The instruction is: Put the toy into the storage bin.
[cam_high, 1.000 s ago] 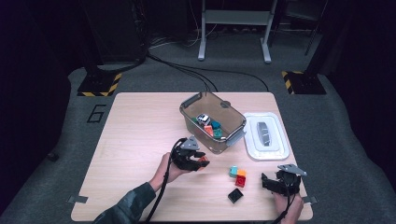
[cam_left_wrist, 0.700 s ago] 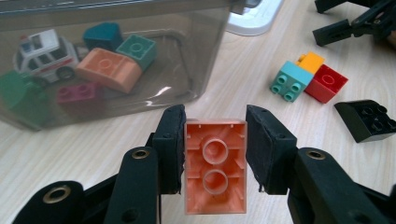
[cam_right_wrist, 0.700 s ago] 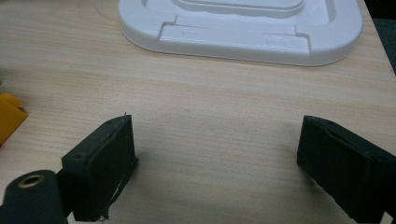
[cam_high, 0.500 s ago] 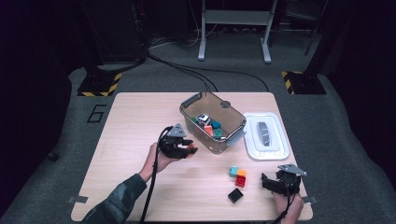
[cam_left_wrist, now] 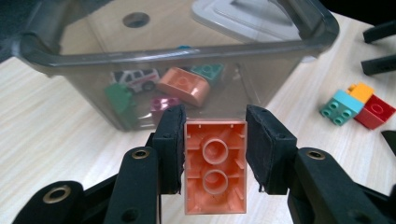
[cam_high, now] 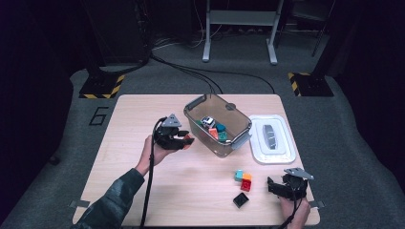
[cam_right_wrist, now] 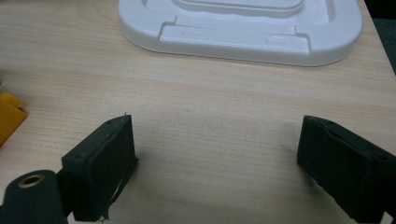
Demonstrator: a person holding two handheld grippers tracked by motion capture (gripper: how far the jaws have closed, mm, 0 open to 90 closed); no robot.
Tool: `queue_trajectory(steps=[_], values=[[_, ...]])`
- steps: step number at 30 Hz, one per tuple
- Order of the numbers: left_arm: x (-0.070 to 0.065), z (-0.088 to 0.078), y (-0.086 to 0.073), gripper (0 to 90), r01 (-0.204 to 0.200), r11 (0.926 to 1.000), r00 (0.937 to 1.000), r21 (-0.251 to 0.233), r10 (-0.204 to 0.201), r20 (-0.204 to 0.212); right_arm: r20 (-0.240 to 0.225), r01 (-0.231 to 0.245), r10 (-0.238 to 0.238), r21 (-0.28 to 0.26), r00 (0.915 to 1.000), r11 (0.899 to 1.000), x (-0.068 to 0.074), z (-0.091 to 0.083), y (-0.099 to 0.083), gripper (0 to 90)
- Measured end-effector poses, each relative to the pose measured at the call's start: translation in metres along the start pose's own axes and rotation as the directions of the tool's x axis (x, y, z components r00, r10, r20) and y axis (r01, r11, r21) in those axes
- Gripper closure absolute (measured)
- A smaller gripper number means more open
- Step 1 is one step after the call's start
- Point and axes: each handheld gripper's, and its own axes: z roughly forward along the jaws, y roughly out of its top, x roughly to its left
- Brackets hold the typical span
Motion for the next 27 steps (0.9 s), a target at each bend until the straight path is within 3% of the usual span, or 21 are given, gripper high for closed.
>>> queue_trajectory(steps=[19,27], values=[[0.029,-0.022,0.042,58.9,0.001,0.9993,0.9958,-0.036,-0.004,-0.092,0.0,0.0,0.0,0.0,1.0,1.0,0.0,0.0,0.0,10.5],[0.04,-0.022,0.062,58.9,0.006,0.9993,0.9932,-0.038,-0.011,-0.116,0.0,0.0,0.0,0.0,1.0,1.0,0.0,0.0,0.0,10.5]])
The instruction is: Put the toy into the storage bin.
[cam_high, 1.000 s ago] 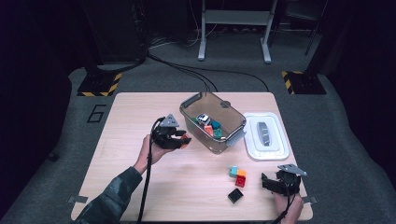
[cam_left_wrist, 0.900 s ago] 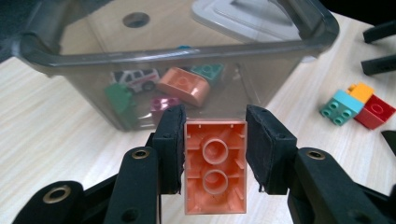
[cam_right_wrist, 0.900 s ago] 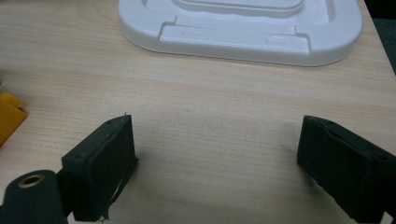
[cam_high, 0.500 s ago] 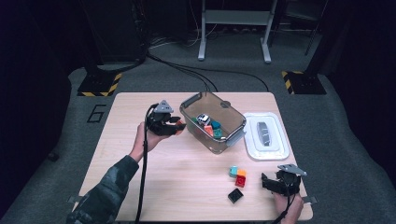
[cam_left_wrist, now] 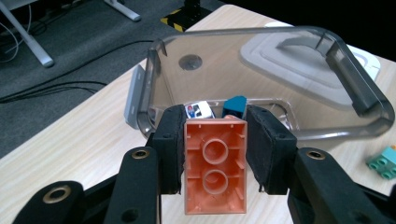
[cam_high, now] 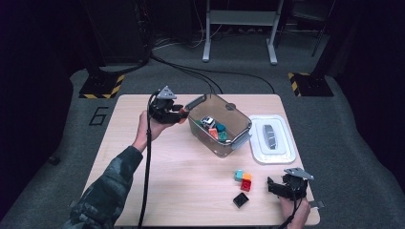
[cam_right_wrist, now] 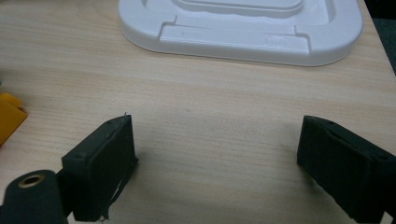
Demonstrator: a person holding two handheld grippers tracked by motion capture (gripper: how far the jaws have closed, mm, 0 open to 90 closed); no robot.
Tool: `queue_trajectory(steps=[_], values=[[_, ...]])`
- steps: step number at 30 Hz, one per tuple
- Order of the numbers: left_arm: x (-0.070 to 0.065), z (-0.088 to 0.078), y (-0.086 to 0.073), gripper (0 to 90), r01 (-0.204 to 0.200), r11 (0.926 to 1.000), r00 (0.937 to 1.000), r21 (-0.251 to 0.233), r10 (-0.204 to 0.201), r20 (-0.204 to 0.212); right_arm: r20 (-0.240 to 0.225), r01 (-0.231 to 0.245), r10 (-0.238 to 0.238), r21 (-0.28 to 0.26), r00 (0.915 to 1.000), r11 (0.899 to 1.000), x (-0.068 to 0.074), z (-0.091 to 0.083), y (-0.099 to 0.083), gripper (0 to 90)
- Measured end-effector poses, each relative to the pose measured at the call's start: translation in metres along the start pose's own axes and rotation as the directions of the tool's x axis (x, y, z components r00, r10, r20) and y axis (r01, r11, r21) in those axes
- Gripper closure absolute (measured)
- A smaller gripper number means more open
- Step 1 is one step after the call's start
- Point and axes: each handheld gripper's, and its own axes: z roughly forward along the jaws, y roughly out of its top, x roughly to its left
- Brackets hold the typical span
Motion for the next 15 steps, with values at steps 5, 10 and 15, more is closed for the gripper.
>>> queue_trajectory(steps=[5,10,15], values=[[0.002,0.005,0.01,58.9,-0.002,1.0,0.9999,-0.001,0.001,-0.01,0.0,0.0,0.0,0.0,1.0,1.0,0.0,0.0,0.0,10.5],[0.002,0.015,0.021,58.9,0.005,1.0,0.9999,-0.003,-0.005,-0.011,0.0,0.0,0.0,0.0,1.0,1.0,0.0,0.0,0.0,10.5],[0.001,0.029,0.032,58.9,0.0,1.0,0.9999,0.009,0.0,-0.014,0.0,0.0,0.0,0.0,1.0,1.0,0.0,0.0,0.0,10.5]])
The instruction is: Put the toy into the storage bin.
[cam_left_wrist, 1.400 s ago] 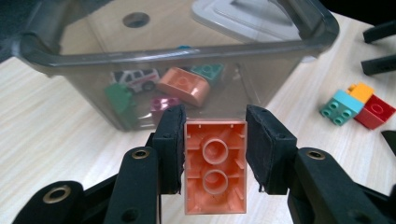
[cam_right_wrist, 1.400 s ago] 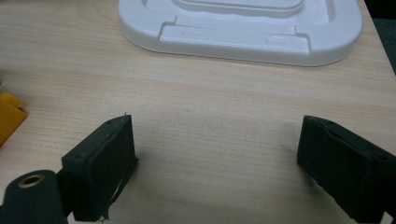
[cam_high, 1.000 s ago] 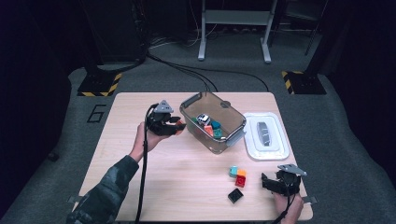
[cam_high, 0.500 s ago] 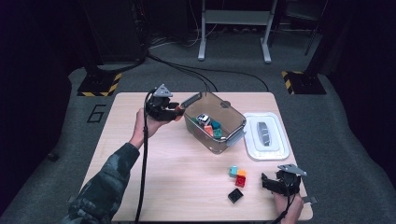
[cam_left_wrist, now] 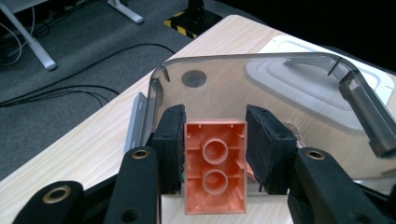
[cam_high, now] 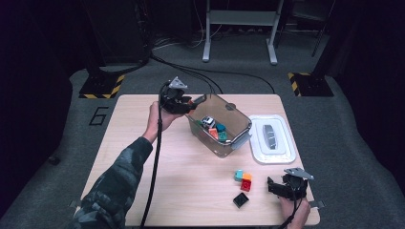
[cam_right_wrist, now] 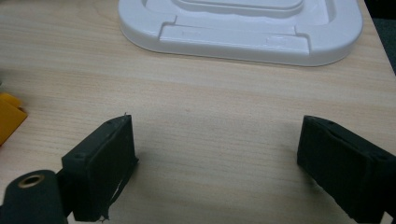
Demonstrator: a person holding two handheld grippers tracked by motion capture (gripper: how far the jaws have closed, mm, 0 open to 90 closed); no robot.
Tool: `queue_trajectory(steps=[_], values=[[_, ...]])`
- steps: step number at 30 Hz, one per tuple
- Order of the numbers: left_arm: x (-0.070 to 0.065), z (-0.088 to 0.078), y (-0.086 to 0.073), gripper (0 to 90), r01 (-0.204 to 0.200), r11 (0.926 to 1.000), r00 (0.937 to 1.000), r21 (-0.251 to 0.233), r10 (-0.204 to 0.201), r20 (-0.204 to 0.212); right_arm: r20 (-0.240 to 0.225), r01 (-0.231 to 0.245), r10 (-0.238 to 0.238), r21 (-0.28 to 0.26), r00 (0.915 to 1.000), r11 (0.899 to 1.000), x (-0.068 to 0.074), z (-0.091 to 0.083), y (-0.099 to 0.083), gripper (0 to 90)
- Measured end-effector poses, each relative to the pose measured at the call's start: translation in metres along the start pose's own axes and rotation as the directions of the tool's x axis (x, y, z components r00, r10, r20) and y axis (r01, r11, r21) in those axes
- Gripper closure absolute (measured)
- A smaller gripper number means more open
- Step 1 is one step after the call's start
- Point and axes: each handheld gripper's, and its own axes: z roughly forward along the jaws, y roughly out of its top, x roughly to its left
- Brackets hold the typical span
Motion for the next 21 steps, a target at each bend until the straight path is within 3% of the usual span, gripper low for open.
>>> queue_trajectory(steps=[13,21], values=[[-0.009,0.047,0.004,58.8,0.01,0.9979,0.9999,0.064,-0.009,-0.01,0.0,0.0,0.0,0.0,1.0,1.0,0.0,0.0,0.0,10.4],[-0.011,0.064,-0.002,58.5,0.006,0.9931,0.9998,0.117,-0.003,-0.02,-0.001,0.0,0.0,0.0,1.0,1.0,0.0,0.0,0.0,10.4]])
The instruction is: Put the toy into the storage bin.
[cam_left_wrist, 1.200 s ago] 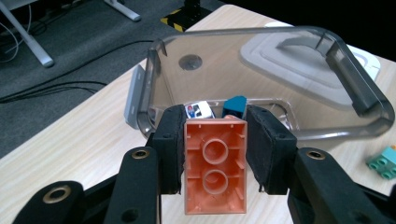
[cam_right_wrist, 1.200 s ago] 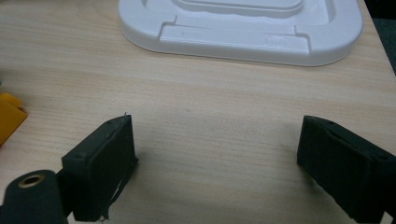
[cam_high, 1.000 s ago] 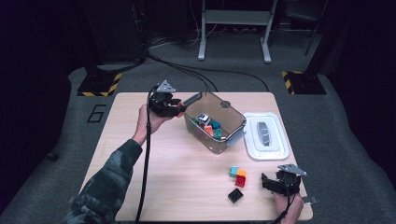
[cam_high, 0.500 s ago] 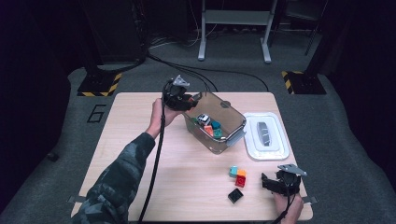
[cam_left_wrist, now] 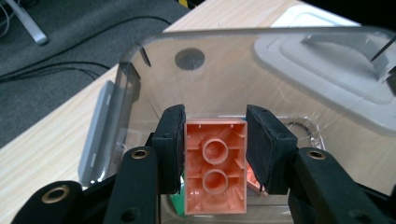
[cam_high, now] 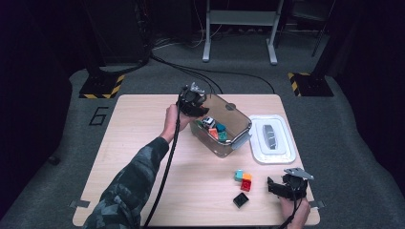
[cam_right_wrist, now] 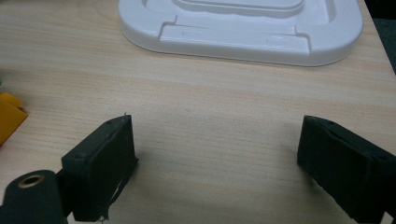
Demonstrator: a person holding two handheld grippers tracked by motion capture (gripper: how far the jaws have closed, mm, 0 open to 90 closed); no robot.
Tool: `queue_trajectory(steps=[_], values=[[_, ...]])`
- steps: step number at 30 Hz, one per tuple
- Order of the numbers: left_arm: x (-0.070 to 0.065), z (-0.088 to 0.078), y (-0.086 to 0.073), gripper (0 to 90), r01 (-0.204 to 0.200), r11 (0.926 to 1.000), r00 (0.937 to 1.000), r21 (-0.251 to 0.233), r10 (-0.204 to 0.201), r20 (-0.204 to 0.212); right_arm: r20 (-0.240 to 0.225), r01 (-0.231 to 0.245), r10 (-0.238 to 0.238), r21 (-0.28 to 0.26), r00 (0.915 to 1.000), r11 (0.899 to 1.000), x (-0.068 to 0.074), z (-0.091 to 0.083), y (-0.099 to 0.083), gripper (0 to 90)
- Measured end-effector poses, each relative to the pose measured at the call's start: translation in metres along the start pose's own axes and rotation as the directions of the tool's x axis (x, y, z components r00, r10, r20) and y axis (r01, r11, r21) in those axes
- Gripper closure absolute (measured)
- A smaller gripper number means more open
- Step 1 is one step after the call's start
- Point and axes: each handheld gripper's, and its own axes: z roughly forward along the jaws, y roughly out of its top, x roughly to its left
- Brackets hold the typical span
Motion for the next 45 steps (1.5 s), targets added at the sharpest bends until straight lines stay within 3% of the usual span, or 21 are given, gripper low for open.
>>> queue_trajectory(steps=[8,13,18,25,34,45], values=[[-0.002,0.007,-0.003,57.7,-0.007,0.999,0.9998,0.043,0.008,-0.019,0.0,0.0,0.0,0.0,1.0,1.0,0.0,0.0,0.0,10.4],[0.001,0.007,-0.007,52.8,0.015,0.9982,0.9997,0.058,-0.014,-0.02,-0.001,-0.002,0.002,0.001,1.0,1.0,0.0,0.0,0.0,10.4],[0.002,-0.003,-0.015,45.6,0.03,0.9983,0.9995,0.05,-0.03,-0.01,-0.001,0.0,0.0,0.0,1.0,1.0,0.0,0.0,0.0,10.4],[0.002,-0.03,-0.029,30.4,0.035,0.9994,0.9994,0.008,-0.035,0.008,0.0,0.002,-0.002,0.0,1.0,1.0,0.0,0.0,0.0,10.4],[-0.012,-0.058,-0.053,17.5,0.026,0.9988,0.9996,-0.042,-0.026,0.014,0.0,0.002,-0.002,0.0,1.0,1.0,0.0,0.0,0.0,10.4],[-0.037,-0.064,-0.083,13.8,0.012,0.9989,0.9994,-0.046,-0.011,0.033,0.001,0.002,-0.002,-0.001,1.0,1.0,0.0,0.0,0.0,10.4]])
